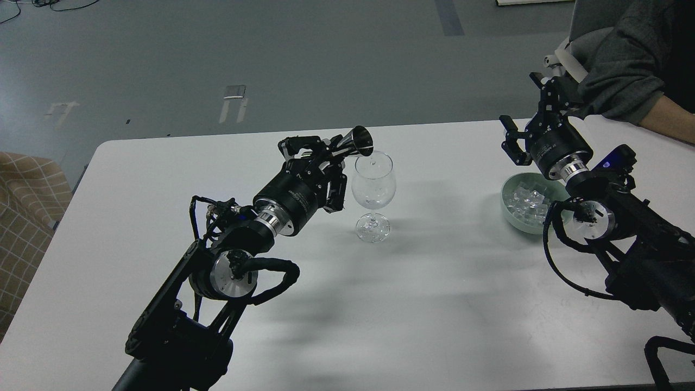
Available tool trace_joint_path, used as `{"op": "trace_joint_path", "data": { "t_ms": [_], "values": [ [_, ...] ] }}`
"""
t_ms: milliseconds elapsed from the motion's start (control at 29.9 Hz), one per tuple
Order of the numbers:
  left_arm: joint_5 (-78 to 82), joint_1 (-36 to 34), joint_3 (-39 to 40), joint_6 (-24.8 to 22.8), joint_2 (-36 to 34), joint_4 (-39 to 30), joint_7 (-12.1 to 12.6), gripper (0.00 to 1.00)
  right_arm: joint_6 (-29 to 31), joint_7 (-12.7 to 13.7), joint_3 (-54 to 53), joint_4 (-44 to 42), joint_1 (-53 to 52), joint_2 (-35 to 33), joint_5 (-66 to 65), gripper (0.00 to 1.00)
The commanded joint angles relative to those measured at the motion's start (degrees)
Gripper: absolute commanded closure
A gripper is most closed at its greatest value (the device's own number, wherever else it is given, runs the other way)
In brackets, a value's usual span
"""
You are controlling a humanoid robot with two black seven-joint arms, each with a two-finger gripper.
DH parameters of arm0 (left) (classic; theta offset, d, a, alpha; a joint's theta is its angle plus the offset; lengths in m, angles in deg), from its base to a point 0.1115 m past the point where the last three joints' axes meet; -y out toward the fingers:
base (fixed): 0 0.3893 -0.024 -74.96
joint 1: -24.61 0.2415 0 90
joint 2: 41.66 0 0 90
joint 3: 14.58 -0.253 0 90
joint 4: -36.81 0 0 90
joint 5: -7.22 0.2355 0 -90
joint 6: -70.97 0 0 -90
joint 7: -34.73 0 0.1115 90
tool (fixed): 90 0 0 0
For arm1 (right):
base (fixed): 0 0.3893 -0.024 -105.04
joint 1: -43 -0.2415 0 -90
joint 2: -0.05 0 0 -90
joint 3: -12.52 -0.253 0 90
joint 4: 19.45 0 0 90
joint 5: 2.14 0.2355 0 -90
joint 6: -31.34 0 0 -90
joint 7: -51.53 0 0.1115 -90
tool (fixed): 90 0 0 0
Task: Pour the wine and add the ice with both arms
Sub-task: 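Tilt the jigger over the wine glass rim to pour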
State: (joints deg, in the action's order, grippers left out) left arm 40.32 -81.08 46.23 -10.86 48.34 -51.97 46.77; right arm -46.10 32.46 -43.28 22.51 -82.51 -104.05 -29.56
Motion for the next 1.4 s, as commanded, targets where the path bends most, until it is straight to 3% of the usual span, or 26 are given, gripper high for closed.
{"op": "trace_joint_path", "data": {
  "t_ms": [0, 1370],
  "values": [
    [2.2, -0.1, -0.8, 0.1, 0.0, 0.1, 0.0, 0.87, 0.0, 0.0, 0.0, 0.3, 0.2, 0.0, 0.0, 0.00],
    [20.4, -0.6, -1.3, 0.9, 0.0, 0.9, -0.1, 0.87, 0.0, 0.0, 0.0, 0.8, 0.7, 0.0, 0.0, 0.00]
  ]
}}
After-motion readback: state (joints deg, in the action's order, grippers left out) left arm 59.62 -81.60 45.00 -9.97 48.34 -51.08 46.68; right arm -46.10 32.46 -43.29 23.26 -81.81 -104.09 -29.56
